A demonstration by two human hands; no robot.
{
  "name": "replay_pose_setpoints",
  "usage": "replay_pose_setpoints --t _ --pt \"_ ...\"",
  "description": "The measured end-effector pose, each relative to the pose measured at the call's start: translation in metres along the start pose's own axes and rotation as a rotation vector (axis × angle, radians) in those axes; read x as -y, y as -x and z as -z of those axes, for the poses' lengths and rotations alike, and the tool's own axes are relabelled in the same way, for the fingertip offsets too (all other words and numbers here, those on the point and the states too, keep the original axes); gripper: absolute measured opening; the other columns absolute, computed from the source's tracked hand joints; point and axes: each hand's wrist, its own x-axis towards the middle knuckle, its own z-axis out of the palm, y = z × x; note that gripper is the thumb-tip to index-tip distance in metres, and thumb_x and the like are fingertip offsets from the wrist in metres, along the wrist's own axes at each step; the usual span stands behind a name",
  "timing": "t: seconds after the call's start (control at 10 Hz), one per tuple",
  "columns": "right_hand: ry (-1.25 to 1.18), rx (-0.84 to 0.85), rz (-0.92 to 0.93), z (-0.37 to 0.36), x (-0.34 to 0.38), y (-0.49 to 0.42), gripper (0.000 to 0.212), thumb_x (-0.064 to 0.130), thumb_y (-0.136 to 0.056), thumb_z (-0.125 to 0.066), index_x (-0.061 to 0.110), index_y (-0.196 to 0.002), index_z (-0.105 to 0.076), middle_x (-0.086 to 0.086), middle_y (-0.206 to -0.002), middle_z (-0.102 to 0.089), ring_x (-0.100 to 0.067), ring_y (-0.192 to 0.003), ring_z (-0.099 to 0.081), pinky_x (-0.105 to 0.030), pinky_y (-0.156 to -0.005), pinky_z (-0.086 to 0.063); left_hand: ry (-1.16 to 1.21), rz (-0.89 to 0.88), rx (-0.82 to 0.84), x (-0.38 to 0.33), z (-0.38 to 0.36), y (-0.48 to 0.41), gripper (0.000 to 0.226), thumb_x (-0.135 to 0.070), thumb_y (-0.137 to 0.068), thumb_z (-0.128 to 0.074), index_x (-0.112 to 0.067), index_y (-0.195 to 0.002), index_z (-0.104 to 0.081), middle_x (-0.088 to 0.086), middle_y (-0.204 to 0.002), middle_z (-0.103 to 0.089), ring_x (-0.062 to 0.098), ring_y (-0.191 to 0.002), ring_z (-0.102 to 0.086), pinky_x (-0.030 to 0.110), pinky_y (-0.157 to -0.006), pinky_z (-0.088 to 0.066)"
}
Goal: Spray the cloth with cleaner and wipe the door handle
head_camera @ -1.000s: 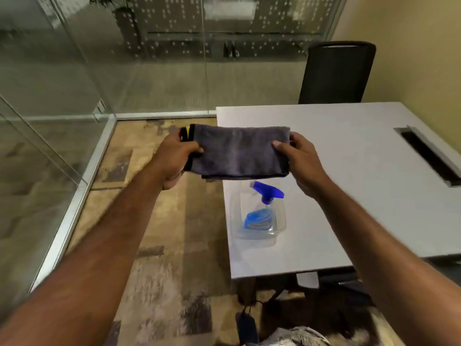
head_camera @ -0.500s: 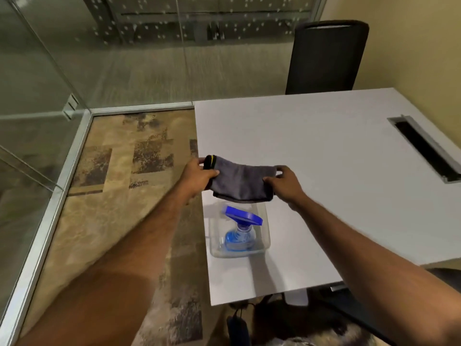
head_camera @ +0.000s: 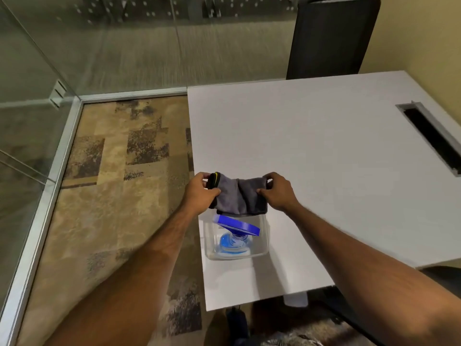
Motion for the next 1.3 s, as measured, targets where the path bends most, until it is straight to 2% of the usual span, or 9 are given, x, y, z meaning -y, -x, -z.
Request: replay_pose_setpoints --t 0.1,0.2,0.4,0.5,0.6,0.8,0.9,1.2,1.3 --pt "0.002 0.006 0.019 0.001 -0.006 0.001 0.034 0.018 -0.08 -0.073 0.011 -0.111 -0.064 0.003 -0.082 -0.064 -0.018 -0.08 -0.06 -0.022 -0.067 -0.039 -0.02 -0.016 0.019 0.005 0.0 0.002 0.047 -0.006 -0.084 -0.075 -0.012 -0.127 -0.055 0.008 -0.109 -0.063 0.023 -0.096 -0.064 0.024 -0.063 -0.053" --pt "0.04 0.019 0.042 -0.003 -0.009 0.002 0.035 0.02 -0.081 -0.074 0.01 -0.113 -0.064 0.0 -0.085 -0.066 -0.021 -0.083 -0.062 -0.022 -0.071 -0.038 -0.067 -0.02 0.015 0.01 -0.002 0.003 0.046 -0.008 -0.085 -0.075 -0.011 -0.127 -0.056 0.005 -0.108 -0.062 0.022 -0.096 -0.063 0.022 -0.063 -0.052" --pt "0.265 0.072 0.132 -0.014 -0.01 -0.008 0.025 0.024 -0.085 -0.07 0.008 -0.104 -0.07 -0.015 -0.105 -0.067 -0.033 -0.099 -0.062 -0.031 -0.078 -0.043 -0.231 0.025 0.029 0.02 -0.013 -0.001 0.043 -0.013 -0.087 -0.074 -0.009 -0.128 -0.06 0.002 -0.105 -0.063 0.014 -0.086 -0.06 0.015 -0.057 -0.043" --pt "0.364 0.103 0.126 -0.018 -0.015 -0.012 0.024 0.026 -0.088 -0.068 0.014 -0.109 -0.071 -0.01 -0.11 -0.065 -0.03 -0.105 -0.061 -0.032 -0.082 -0.045 -0.298 0.027 0.008 0.025 -0.016 -0.002 0.038 -0.011 -0.087 -0.074 -0.008 -0.124 -0.064 0.008 -0.115 -0.069 0.017 -0.094 -0.063 0.024 -0.074 -0.05" --pt "0.442 0.078 0.178 -0.022 -0.022 -0.01 0.025 0.027 -0.089 -0.066 0.02 -0.112 -0.07 -0.006 -0.11 -0.062 -0.028 -0.103 -0.061 -0.032 -0.08 -0.044 -0.369 0.0 -0.035 0.023 -0.017 -0.001 0.037 -0.012 -0.088 -0.073 -0.009 -0.124 -0.065 0.01 -0.121 -0.066 0.02 -0.101 -0.064 0.03 -0.082 -0.053" --pt "0.542 -0.018 0.254 -0.033 -0.022 -0.009 0.018 0.023 -0.091 -0.061 0.017 -0.106 -0.069 -0.008 -0.107 -0.058 -0.03 -0.094 -0.06 -0.033 -0.071 -0.047 -0.478 -0.065 -0.101 0.021 -0.014 0.003 0.032 -0.014 -0.086 -0.076 -0.016 -0.114 -0.061 0.006 -0.113 -0.063 0.015 -0.083 -0.057 0.022 -0.057 -0.04" --pt "0.618 -0.013 0.28 -0.036 -0.021 -0.009 0.022 0.022 -0.094 -0.057 0.015 -0.11 -0.07 -0.01 -0.109 -0.057 -0.031 -0.097 -0.058 -0.038 -0.074 -0.053 -0.545 -0.107 -0.082 0.02 -0.016 0.006 0.031 -0.017 -0.088 -0.074 -0.014 -0.115 -0.06 0.007 -0.116 -0.062 0.017 -0.09 -0.057 0.027 -0.066 -0.045" --pt "0.495 -0.086 0.386 -0.024 0.003 -0.001 0.017 0.026 -0.092 -0.061 0.016 -0.099 -0.073 -0.004 -0.099 -0.064 -0.026 -0.09 -0.063 -0.033 -0.066 -0.05 -0.639 -0.157 -0.087 0.014 0.008 0.02 0.028 -0.027 -0.093 -0.066 -0.017 -0.12 -0.062 0.003 -0.117 -0.064 0.014 -0.09 -0.057 0.028 -0.069 -0.046" --pt "0.372 -0.205 0.491 -0.007 0.065 0.043 0.016 0.027 -0.09 -0.064 0.016 -0.098 -0.073 -0.002 -0.094 -0.065 -0.024 -0.087 -0.063 -0.028 -0.064 -0.044 -0.632 -0.231 -0.193 -0.003 0.069 0.068 0.027 -0.028 -0.093 -0.066 -0.019 -0.118 -0.064 0.0 -0.117 -0.064 0.014 -0.091 -0.06 0.027 -0.071 -0.047"
